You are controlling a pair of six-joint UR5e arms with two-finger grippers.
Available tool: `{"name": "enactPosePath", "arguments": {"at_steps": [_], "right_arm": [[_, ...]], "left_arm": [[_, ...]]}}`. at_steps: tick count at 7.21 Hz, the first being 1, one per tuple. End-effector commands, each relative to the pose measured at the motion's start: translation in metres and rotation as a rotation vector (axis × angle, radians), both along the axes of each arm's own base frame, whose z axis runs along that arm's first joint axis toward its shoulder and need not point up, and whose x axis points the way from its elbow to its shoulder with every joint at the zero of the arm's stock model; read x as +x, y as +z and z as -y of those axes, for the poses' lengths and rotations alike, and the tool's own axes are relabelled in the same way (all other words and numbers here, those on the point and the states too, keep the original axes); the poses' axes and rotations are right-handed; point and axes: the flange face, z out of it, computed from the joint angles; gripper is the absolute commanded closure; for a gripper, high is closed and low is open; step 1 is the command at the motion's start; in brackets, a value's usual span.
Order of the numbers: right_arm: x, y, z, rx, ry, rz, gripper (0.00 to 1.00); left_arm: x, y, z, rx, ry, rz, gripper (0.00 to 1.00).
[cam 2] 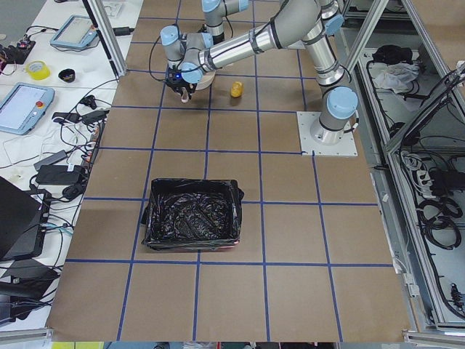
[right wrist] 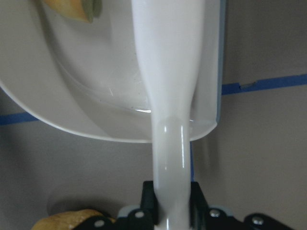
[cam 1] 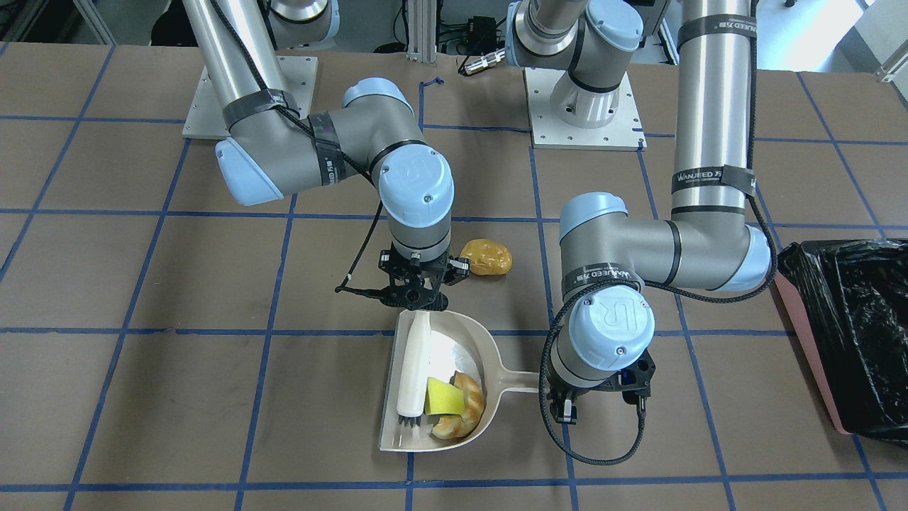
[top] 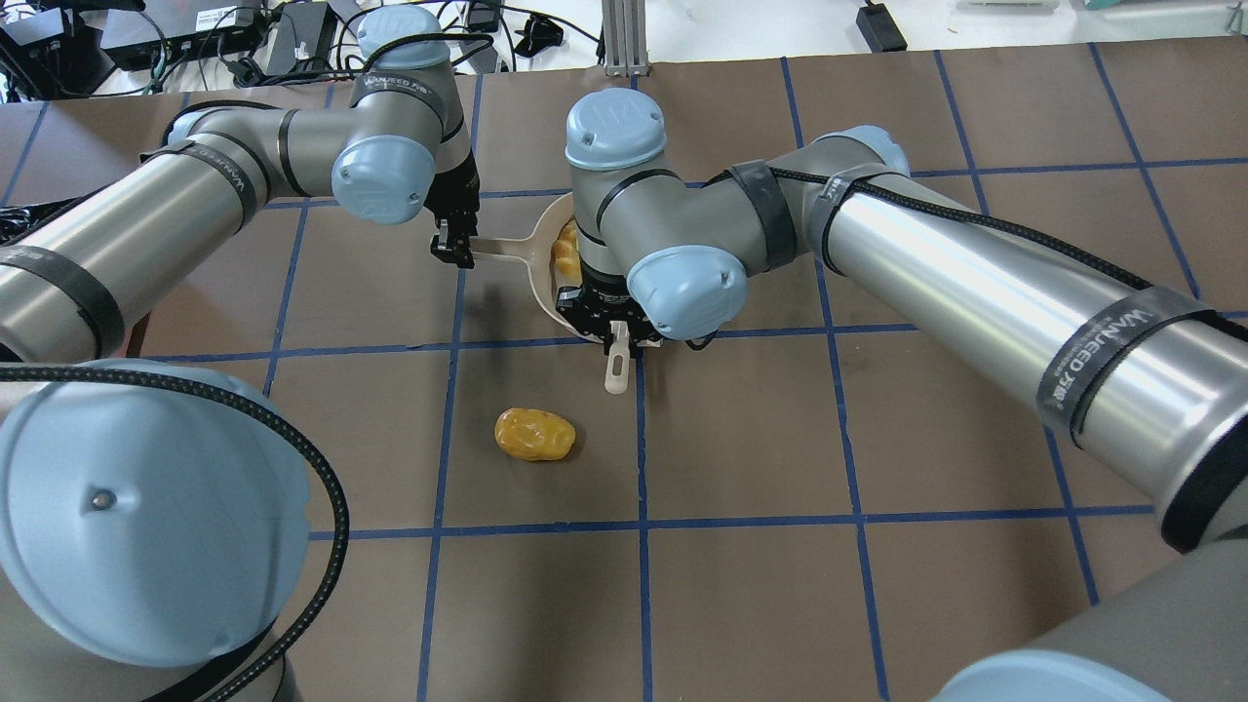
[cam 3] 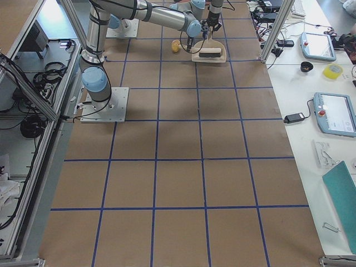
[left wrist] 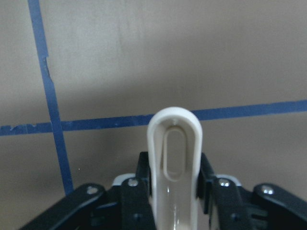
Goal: Sweep and dump trash into bin
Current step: 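Sweep the sponge and shrimp toy into the dustpan with the right gripper's brush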
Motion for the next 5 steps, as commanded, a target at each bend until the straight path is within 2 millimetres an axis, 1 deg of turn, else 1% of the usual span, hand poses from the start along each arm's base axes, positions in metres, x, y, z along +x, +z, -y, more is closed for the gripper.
{"name": "enactPosePath", "arguments": {"at_steps": [1,3,4,5], "right_arm": [[-0.013,0.039,-0.01,-0.021,0.0,-0.041,1.0],[-0.021,0.068,-0.031,0.006,-0.008,-0.042,1.0],[-0.025,0.085,-0.048,0.039,-0.019,-0.053,1.0],[-0.031,0.104,-0.063,0.047,-0.017,-0.056,1.0]], "left_arm": [[0.002,0.011,0.002,-0.018,-0.001,-0.003,1.0],[0.007,0.016,0.0,-0.015,-0.013,-0.001,1.0],[0.006,0.014,-0.001,-0.014,-0.025,-0.005,1.0],[0.013,0.018,0.003,-0.025,-0.017,-0.007,1.0]]}}
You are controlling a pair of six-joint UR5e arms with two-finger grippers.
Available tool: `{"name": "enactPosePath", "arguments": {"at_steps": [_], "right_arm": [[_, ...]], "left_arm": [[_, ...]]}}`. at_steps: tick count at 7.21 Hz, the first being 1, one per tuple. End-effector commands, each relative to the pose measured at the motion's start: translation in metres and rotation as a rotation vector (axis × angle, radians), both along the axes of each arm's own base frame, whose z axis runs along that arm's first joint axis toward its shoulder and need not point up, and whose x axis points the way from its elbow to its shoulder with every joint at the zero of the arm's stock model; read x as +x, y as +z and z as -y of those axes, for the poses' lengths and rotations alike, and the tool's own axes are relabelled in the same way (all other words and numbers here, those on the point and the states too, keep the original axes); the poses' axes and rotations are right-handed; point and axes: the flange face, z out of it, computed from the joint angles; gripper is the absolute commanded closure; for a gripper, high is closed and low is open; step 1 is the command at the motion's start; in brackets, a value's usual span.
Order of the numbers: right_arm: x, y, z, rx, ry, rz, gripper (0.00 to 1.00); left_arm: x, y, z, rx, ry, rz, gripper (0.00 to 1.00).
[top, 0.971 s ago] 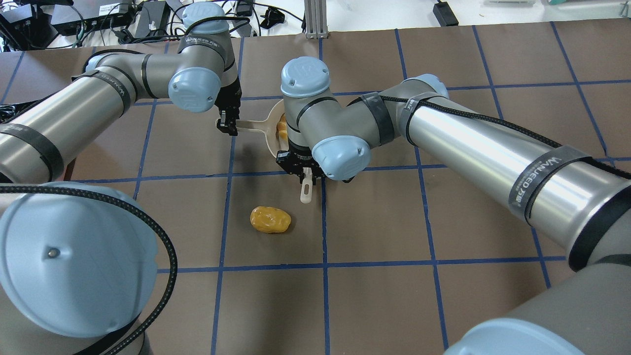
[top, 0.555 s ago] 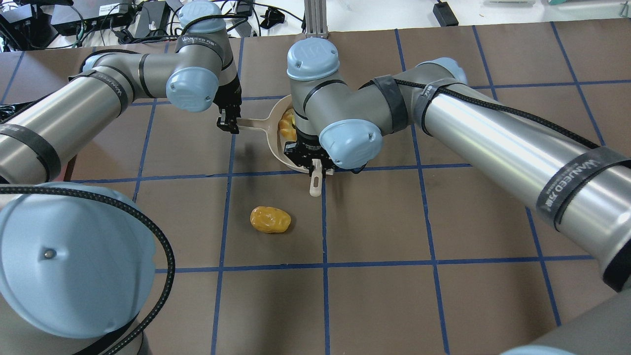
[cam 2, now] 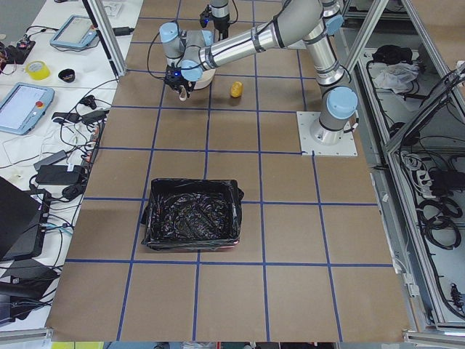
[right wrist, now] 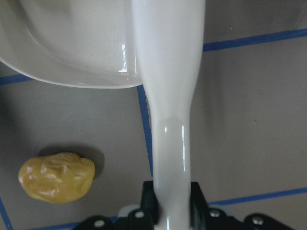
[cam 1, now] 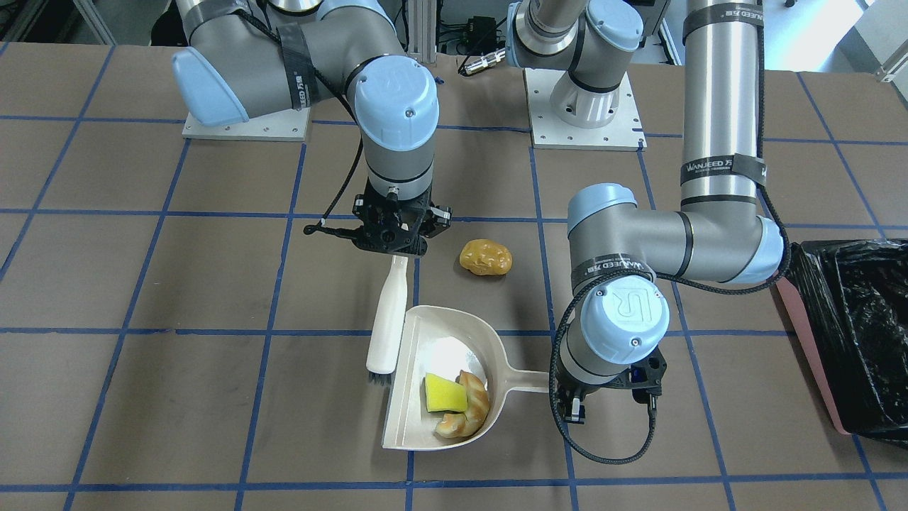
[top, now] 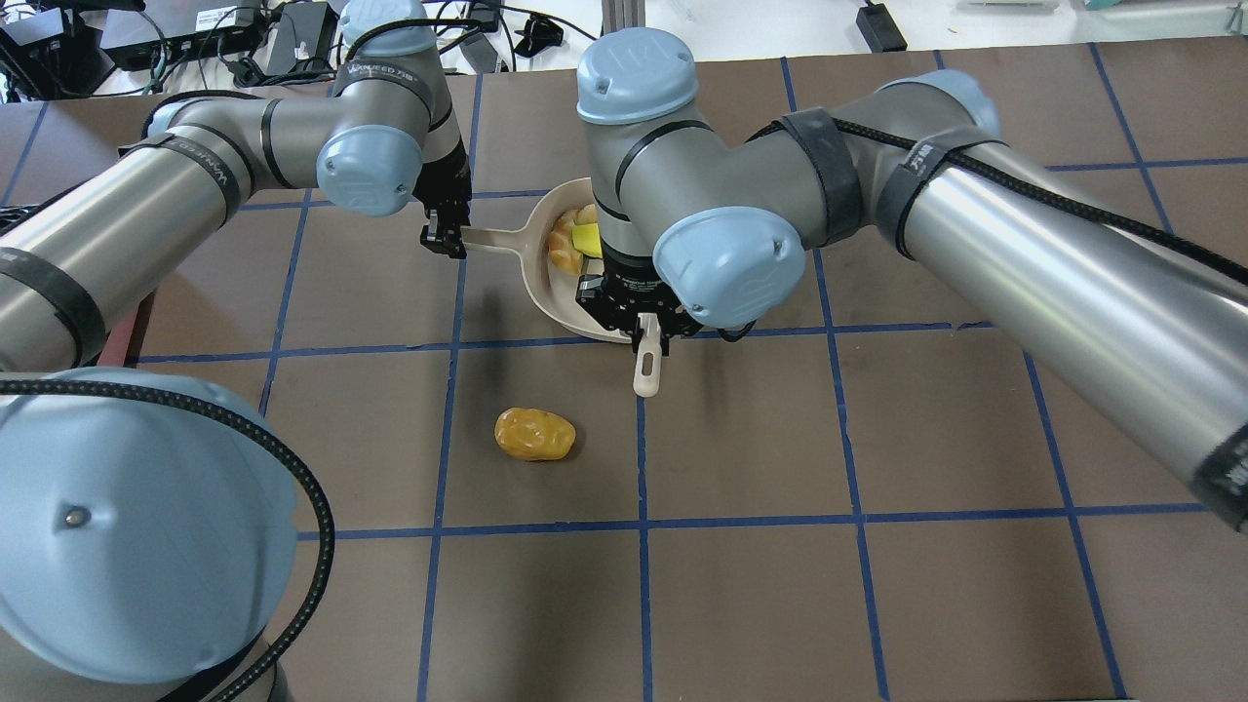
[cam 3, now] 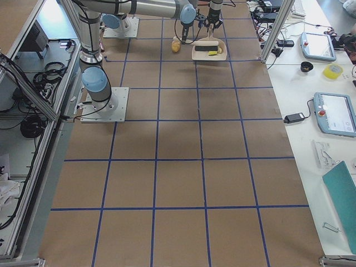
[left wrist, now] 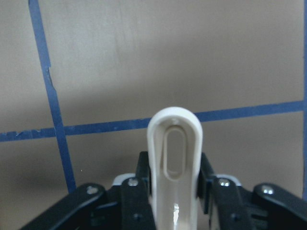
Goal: Sweep and dump trash into bin
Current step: 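Sweep the sponge and shrimp toy into the dustpan with the right gripper's brush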
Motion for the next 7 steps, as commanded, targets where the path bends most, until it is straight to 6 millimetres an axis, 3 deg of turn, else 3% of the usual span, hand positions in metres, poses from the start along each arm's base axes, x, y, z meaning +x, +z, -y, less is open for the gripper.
{"name": "enactPosePath", "arguments": {"at_steps": [1,3,4,7], "right_arm": [[-0.012,0.031,-0.035,0.032,-0.002,-0.013,1.0],[-0.018,0.017,-0.048,0.065,-0.008,-0.026,1.0],[-0.016,0.021,-0.051,0.058,-0.013,-0.025,1.0],[-0.006,0.014,-0.069,0.11,-0.06,0.027,1.0]], "left_arm": [[0.02,0.009,0.005,-0.011,0.021,-0.003,1.0],[0.042,0.027,0.004,-0.02,0.02,-0.004,1.0],[0.054,0.049,-0.001,-0.017,0.009,-0.002,1.0],[0.12,0.111,-0.029,0.013,-0.018,-0.011,1.0]]}}
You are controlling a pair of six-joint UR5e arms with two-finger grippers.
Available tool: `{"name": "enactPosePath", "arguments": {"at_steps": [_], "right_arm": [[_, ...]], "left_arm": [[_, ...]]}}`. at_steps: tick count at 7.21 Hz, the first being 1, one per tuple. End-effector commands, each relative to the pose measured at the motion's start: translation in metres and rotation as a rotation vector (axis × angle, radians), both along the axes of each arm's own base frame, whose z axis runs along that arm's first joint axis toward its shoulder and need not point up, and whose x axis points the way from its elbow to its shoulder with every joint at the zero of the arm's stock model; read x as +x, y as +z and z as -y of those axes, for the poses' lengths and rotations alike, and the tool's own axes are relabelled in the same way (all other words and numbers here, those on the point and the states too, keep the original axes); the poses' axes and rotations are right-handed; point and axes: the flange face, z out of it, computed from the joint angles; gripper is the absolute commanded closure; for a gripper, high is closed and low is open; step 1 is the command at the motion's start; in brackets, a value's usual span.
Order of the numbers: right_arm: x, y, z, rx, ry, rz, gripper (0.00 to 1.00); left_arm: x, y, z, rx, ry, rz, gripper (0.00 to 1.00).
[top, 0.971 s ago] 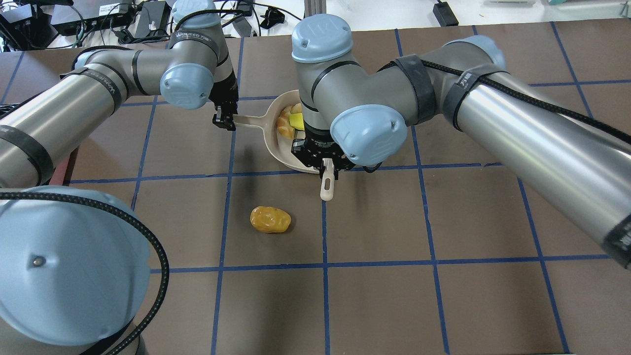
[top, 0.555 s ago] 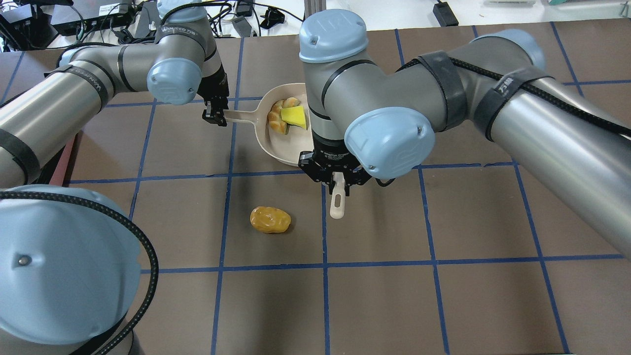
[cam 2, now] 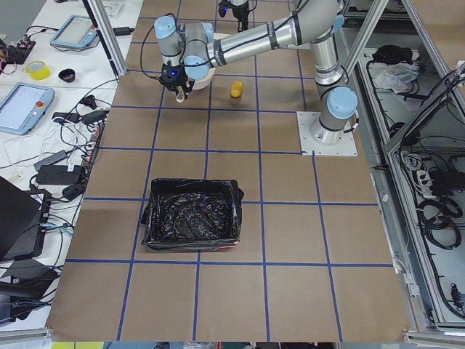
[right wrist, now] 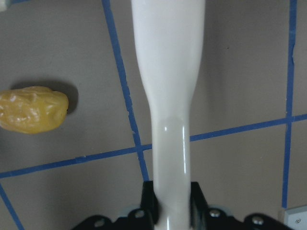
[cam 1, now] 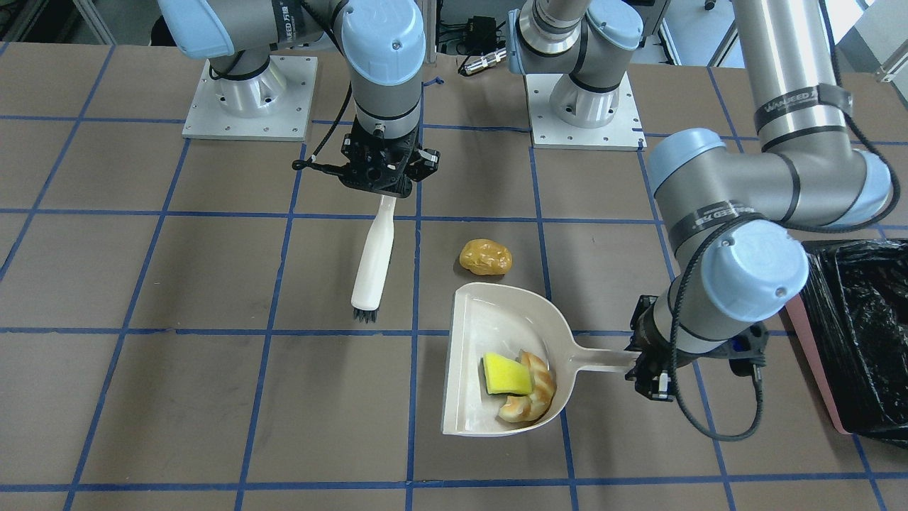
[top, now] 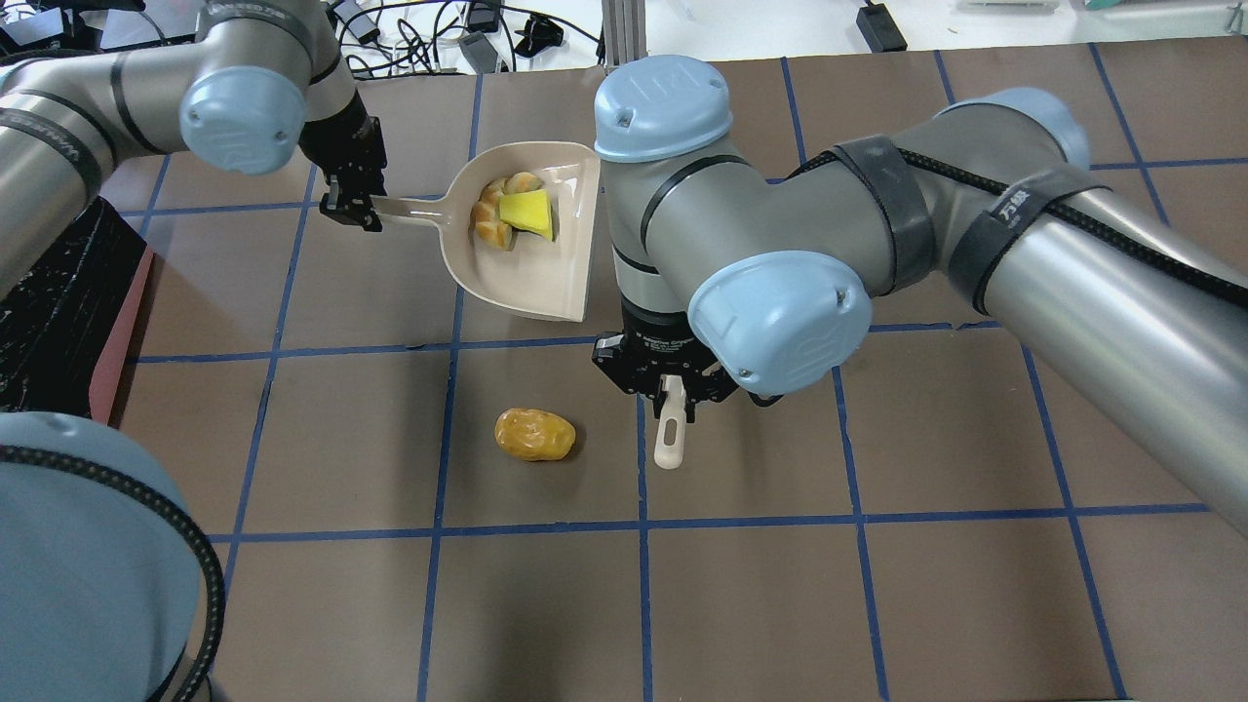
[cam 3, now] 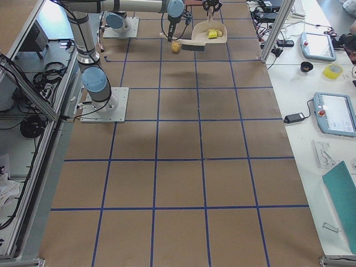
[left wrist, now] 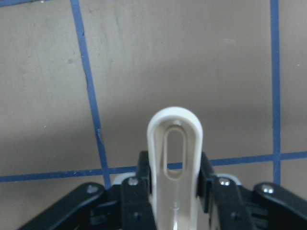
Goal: Sweep and dump trash into bin
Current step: 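Move the dustpan toward the potato toy while the right gripper brings the brush behind it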
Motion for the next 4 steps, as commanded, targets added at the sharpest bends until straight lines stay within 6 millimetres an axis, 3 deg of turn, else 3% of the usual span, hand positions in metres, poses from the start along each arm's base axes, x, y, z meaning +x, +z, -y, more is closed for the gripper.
{"name": "enactPosePath", "arguments": {"at_steps": [1,2,4], "right_arm": [[0.016,-0.003,-0.013,0.048,-0.077,0.069,1.0],[0.028,-0.011,-0.021,0.044,-0.044,0.062,1.0],[0.029,-0.04,-0.04,0.078,-0.036,0.044,1.0]], "left_arm": [[0.054,0.037,-0.024,0.031,-0.033,-0.005,1.0],[0.081,0.046,-0.034,0.04,-0.024,-0.006,1.0],[0.093,-0.006,-0.081,0.177,-0.028,0.077,1.0]]}}
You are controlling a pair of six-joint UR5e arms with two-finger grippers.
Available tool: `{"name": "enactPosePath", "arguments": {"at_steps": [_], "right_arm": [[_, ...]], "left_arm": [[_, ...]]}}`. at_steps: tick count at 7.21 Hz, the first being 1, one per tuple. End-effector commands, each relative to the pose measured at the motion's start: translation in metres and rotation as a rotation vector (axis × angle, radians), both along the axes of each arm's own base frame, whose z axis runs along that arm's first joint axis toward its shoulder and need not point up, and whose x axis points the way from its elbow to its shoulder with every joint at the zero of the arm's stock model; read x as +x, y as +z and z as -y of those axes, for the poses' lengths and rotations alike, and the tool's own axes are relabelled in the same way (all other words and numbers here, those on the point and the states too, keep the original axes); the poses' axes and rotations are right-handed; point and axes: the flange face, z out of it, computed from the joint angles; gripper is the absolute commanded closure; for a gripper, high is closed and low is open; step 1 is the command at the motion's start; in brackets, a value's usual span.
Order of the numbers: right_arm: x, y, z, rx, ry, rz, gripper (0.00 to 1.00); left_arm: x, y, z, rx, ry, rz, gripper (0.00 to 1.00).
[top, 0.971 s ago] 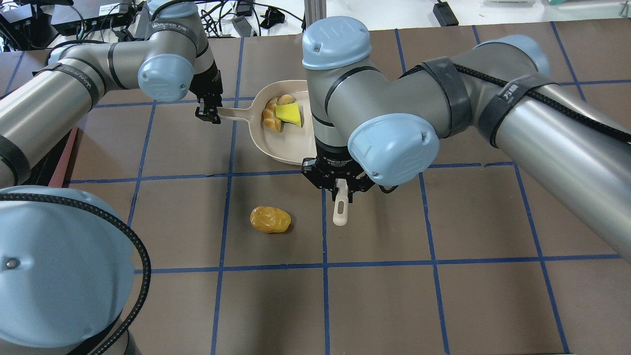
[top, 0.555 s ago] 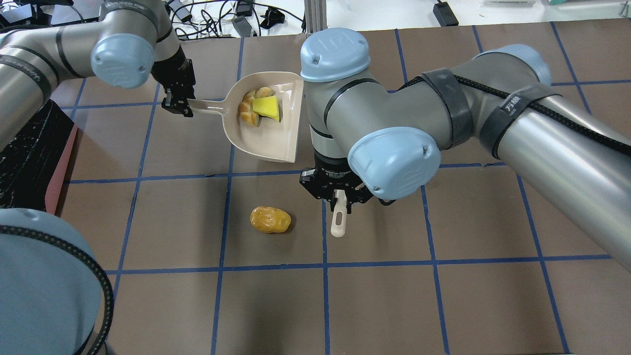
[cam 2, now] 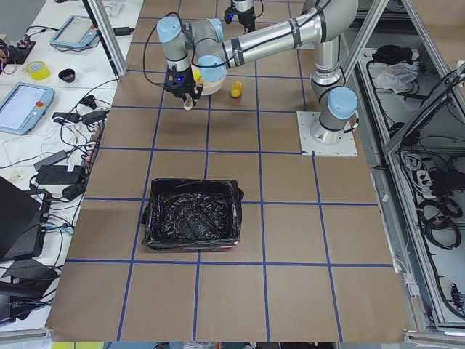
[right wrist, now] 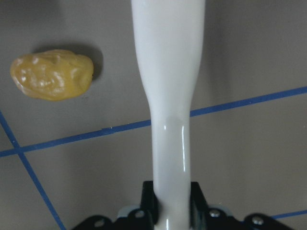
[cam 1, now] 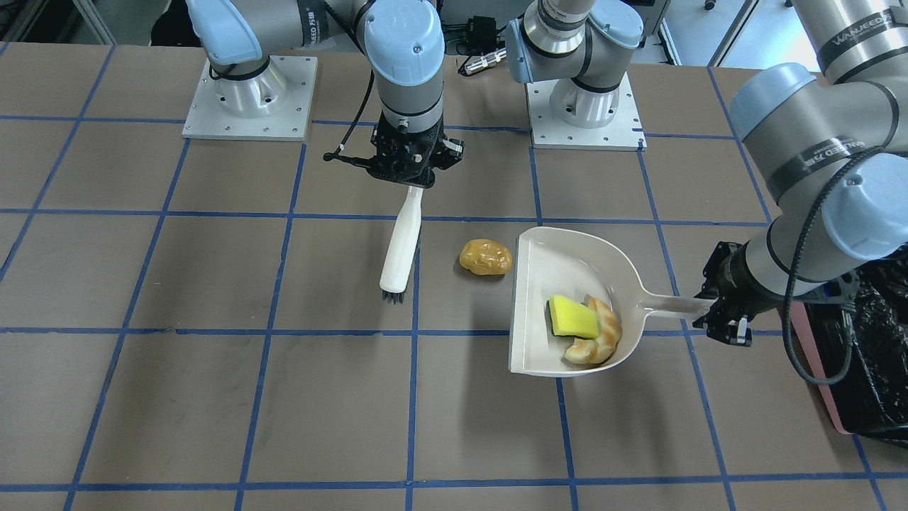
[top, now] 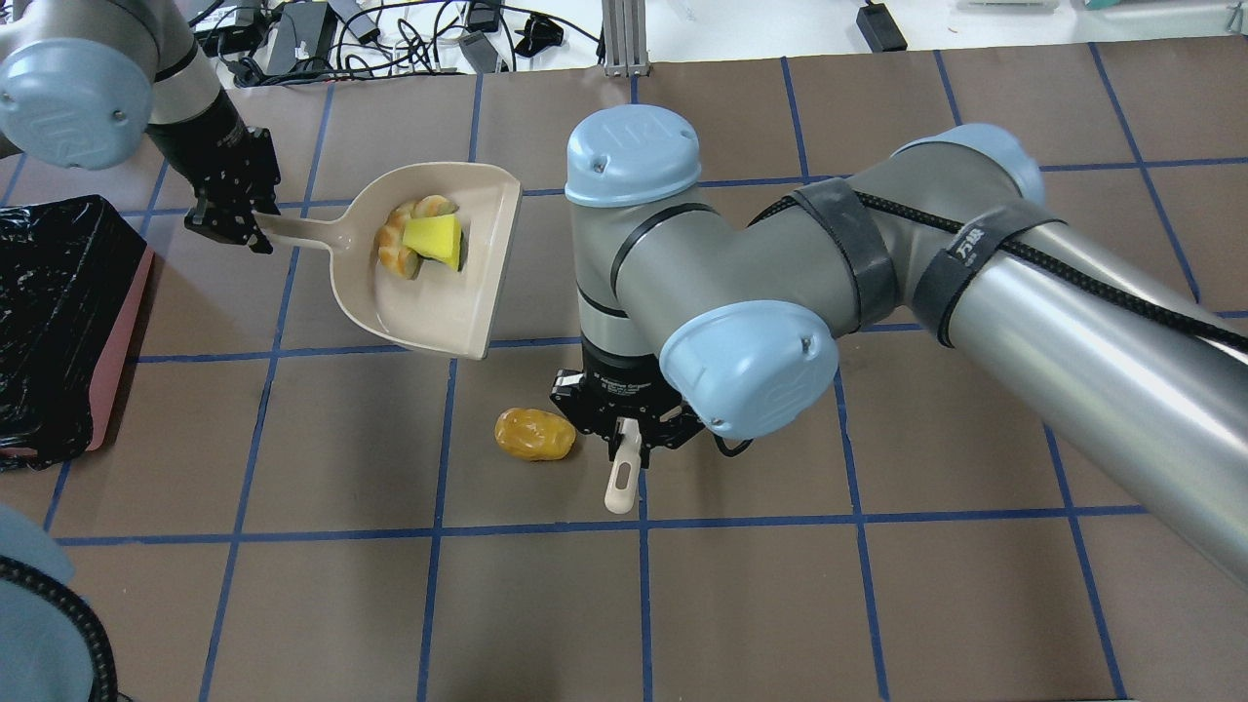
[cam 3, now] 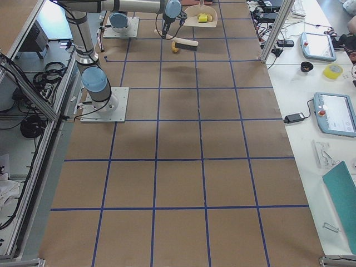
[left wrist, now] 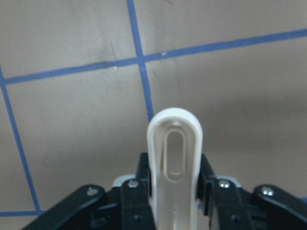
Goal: Sweep and dump trash into bin
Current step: 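Move the dustpan toward the potato toy while the right gripper brings the brush behind it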
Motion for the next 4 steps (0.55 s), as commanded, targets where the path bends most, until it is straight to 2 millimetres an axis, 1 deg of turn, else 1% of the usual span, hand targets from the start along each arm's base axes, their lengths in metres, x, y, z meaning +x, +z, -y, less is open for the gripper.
{"name": "enactPosePath", "arguments": {"at_steps": [1,2,3,4], "right_arm": [[0.0,-0.037,-0.025,0.001,-0.003,0.002,1.0],[0.008,-0.051,-0.04,-0.016,0.019,0.018,1.0],[0.017,-0.058,-0.047,-0.013,0.018,0.009,1.0],[0.023,-0.068,-0.053,-0.001,0.013,-0.006,1.0]], "left_arm": [[0.01,-0.043,-0.043,0.06,0.007,0.074,1.0],[0.007,-0.053,-0.057,0.077,0.019,0.075,1.0],[0.012,-0.06,-0.065,0.093,0.04,0.081,1.0],[0.018,-0.063,-0.07,0.106,0.078,0.127,1.0]]}}
